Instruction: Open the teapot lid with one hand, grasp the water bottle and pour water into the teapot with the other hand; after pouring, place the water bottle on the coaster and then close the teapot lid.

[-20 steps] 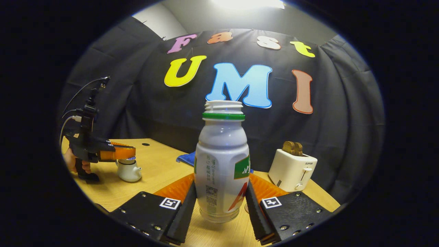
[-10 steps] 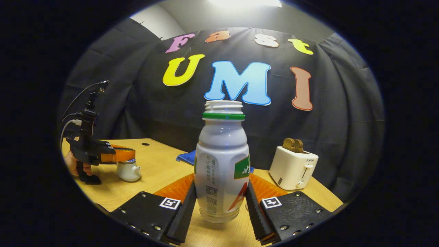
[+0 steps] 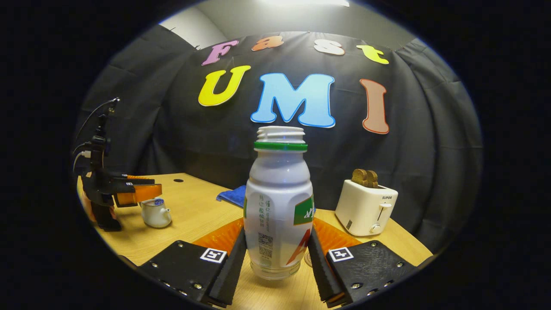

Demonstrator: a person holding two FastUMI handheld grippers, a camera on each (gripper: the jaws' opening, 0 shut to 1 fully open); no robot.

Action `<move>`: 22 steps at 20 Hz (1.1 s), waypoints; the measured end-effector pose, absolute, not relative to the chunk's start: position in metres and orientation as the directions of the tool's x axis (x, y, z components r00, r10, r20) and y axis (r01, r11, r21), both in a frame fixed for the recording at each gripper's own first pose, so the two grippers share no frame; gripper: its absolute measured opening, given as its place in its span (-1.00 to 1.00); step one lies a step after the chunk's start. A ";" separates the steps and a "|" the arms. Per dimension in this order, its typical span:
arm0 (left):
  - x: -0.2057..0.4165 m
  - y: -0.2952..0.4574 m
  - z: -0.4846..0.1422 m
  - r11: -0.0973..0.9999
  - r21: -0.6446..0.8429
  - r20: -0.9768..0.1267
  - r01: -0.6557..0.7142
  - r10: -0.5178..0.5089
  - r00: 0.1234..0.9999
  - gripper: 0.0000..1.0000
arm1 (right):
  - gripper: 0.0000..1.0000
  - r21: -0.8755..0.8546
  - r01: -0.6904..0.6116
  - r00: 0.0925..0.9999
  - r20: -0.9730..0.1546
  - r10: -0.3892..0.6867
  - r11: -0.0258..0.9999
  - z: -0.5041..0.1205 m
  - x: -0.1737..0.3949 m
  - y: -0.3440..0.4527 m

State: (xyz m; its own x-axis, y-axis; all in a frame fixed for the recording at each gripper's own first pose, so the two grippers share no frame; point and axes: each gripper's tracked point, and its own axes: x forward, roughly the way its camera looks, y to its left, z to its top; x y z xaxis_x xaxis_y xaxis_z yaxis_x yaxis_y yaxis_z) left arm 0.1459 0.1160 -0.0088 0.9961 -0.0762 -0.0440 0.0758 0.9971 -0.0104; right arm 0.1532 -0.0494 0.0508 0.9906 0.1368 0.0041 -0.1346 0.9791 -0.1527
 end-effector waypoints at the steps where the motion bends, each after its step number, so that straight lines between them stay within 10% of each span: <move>1: 0.141 0.121 -0.002 0.999 -0.009 -0.027 0.043 -0.043 0.999 0.17 | 0.42 -0.133 -0.138 0.990 -0.019 0.137 0.982 0.049 0.159 -0.056; 15: 0.056 0.046 0.067 0.985 0.031 0.123 0.168 -0.170 0.978 0.94 | 0.41 -0.036 0.052 0.993 -0.103 -0.055 0.998 0.032 0.225 -0.147; 22: 0.056 0.059 0.067 0.992 0.032 0.123 0.125 -0.128 0.984 0.96 | 0.41 -0.059 0.078 0.987 -0.132 -0.086 0.995 0.014 0.244 -0.156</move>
